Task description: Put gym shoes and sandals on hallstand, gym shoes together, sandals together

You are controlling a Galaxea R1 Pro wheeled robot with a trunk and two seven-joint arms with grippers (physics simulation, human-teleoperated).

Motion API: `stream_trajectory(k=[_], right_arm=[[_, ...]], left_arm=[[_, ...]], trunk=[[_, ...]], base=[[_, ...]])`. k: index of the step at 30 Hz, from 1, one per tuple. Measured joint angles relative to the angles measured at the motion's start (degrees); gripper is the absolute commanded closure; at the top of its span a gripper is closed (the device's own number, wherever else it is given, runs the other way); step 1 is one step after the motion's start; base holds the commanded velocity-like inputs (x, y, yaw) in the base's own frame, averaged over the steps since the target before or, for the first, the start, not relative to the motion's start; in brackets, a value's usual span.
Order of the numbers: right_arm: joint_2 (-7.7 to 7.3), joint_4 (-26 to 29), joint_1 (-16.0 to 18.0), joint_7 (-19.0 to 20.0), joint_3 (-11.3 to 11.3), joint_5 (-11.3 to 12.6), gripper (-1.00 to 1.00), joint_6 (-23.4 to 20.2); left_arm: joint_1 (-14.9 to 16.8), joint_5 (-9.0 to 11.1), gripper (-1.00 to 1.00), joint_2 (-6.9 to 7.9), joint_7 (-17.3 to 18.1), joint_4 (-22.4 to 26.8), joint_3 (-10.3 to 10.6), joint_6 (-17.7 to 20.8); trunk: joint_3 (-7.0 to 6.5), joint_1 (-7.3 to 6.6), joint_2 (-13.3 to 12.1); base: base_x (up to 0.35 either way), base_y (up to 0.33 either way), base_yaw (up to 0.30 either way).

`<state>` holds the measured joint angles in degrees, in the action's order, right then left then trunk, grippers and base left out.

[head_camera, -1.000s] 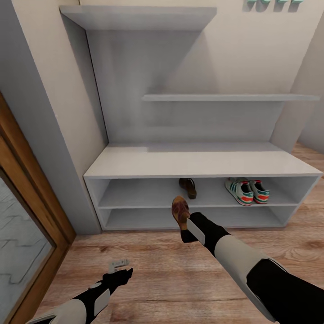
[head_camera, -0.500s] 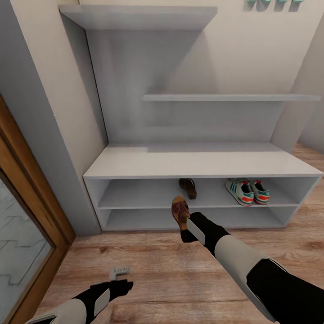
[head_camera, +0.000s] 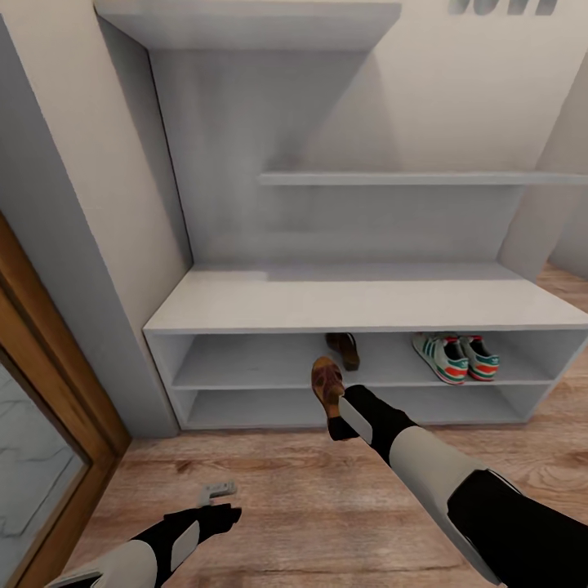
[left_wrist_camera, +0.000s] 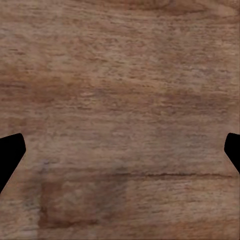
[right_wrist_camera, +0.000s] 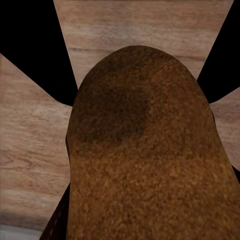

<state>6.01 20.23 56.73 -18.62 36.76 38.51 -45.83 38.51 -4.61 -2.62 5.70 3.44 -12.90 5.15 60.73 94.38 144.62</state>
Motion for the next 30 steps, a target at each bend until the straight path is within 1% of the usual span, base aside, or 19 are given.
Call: stream_trajectory(k=[7, 30], right_arm=[[0.00, 0.00, 0.01, -0.01, 0.00, 0.00, 1.00, 0.00], [-0.01, 0.00, 0.07, -0.02, 0.00, 0.01, 1.00, 0.03]], left_arm=[[0.00, 0.00, -1.00, 0.00, 0.00, 0.01, 0.01, 0.00], [0.00, 0.00, -1.00, 0.00, 0.00, 0.01, -0.14, 0.00]], trunk=[[0.00, 0.01, 0.00], [0.00, 0.00, 0.00]], base=[[0.015, 0.000, 0.000], [0.056, 0.000, 0.000]])
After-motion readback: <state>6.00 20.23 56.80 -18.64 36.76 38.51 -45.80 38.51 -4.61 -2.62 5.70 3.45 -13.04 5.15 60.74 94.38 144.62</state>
